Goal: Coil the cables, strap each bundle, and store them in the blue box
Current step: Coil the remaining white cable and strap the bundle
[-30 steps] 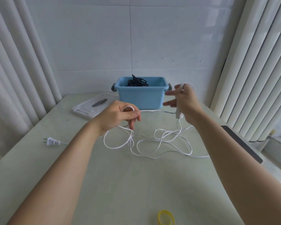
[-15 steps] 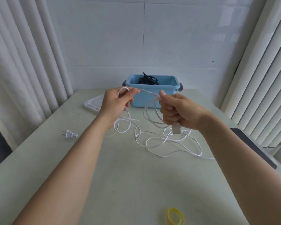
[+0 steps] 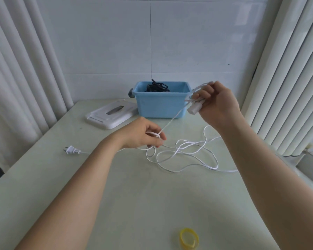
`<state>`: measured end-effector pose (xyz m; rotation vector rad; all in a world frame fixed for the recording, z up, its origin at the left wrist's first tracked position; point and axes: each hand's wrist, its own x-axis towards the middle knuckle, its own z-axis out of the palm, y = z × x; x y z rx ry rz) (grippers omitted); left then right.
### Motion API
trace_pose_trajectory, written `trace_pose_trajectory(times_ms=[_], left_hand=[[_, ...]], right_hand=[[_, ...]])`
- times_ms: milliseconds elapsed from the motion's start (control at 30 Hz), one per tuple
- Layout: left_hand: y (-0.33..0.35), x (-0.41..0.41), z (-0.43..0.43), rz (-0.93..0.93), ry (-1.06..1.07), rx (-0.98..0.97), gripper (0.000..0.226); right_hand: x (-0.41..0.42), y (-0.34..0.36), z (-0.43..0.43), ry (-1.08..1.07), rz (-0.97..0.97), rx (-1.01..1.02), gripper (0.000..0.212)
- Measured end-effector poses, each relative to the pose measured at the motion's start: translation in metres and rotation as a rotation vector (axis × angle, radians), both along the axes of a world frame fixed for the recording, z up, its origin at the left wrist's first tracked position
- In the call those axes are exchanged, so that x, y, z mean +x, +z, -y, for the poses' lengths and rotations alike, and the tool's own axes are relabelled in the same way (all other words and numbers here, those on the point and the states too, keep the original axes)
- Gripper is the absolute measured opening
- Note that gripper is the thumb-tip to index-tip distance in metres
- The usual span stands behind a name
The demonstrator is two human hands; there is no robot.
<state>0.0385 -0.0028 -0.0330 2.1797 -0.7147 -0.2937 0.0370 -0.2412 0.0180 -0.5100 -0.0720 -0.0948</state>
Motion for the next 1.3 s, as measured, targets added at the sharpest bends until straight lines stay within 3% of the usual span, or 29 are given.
trace_pose_trajectory(times_ms=[167, 333, 500, 700, 833, 1000, 1133, 1300], left_hand=[[0.0, -0.002, 0.003, 0.007, -0.04, -0.065, 0.006], [0.001, -0.003, 0.0, -0.017, 0.007, -0.271, 0.013], [0.007, 0.001, 0.0, -0.011, 0.056, -0.517, 0.035], [0.019, 0.006, -0.006, -0.156, 0.141, -0.94, 0.027], [0.016, 0.014, -0.009, -0.143, 0.258, -1.053, 0.025], [0.01, 0.018, -0.009, -0.155, 0.345, -1.04, 0.023], [0.006, 0.017, -0.01, -0.116, 0.32, -0.863, 0.017], [0.005, 0.007, -0.007, -0.086, 0.149, -0.56, 0.007]], right_hand=[[0.003, 0.003, 0.025, -0.463, -0.15, -0.206, 0.022], [0.005, -0.016, 0.036, -0.657, -0.201, -0.971, 0.022], [0.014, -0.029, 0.022, -0.459, -0.127, -1.437, 0.016], [-0.005, -0.036, -0.009, 0.036, 0.081, -1.682, 0.025], [-0.016, -0.029, -0.021, 0.272, 0.163, -1.47, 0.058], [-0.026, -0.019, -0.035, 0.423, 0.213, -1.111, 0.051], [-0.027, -0.008, -0.031, 0.498, 0.193, -0.711, 0.05], [-0.015, 0.008, -0.012, 0.43, 0.241, -0.007, 0.044]])
